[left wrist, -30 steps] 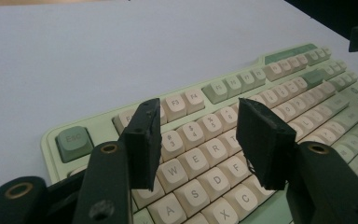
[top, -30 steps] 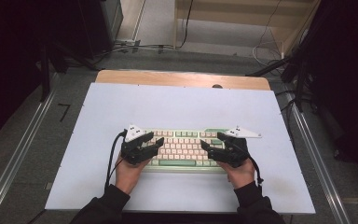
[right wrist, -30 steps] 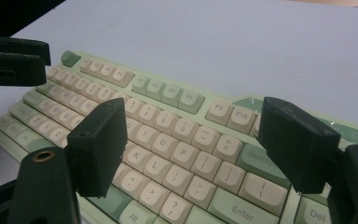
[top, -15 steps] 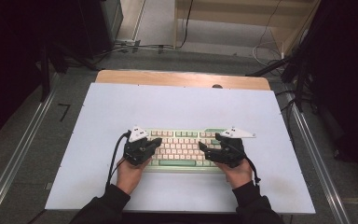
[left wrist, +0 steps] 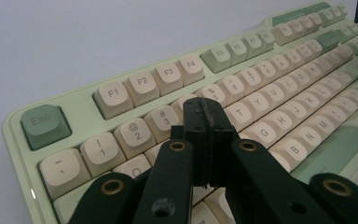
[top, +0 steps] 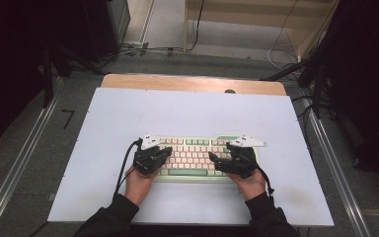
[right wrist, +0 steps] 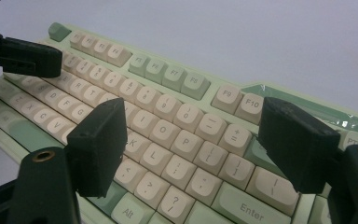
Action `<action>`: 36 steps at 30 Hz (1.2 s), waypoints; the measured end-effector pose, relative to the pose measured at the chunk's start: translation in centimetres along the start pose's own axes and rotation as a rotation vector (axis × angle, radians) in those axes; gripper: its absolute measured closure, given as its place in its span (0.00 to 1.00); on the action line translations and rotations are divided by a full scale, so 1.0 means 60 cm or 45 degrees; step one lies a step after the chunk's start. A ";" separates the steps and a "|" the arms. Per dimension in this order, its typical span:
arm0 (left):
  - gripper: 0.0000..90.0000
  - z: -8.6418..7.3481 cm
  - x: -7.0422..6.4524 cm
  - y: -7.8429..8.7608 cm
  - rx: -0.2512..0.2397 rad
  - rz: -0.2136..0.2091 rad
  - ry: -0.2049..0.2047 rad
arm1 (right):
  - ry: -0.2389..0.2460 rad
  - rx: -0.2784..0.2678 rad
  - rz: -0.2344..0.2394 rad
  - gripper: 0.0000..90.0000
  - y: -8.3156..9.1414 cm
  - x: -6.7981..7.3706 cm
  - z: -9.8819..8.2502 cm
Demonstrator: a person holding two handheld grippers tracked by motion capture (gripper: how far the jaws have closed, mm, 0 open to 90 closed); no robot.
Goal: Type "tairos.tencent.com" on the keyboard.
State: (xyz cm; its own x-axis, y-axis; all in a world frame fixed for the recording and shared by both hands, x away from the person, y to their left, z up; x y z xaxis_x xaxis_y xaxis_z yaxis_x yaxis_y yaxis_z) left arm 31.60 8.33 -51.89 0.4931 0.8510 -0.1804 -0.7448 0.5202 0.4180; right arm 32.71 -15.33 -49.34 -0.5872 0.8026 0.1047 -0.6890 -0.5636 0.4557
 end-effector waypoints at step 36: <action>0.36 0.021 0.077 0.068 -0.197 0.181 0.096 | 0.001 -0.006 -0.008 0.24 0.003 -0.002 0.001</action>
State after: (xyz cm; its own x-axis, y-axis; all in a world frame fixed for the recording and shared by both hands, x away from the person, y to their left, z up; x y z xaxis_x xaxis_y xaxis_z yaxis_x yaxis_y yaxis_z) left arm 31.37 14.28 -49.91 0.3479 0.9164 -0.1977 -0.8673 0.3947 0.3033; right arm 32.69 -15.53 -49.22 -0.5836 0.8057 0.1011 -0.6945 -0.5597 0.4521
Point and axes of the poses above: each handheld gripper's, and its own axes: y roughly backward along the jaws, z roughly out of its top, x roughly to its left, the point moved 5 cm from there along -y, roughly forward along the jaws, and after that the axes turned 11 degrees about -x, right-handed, at the moved point
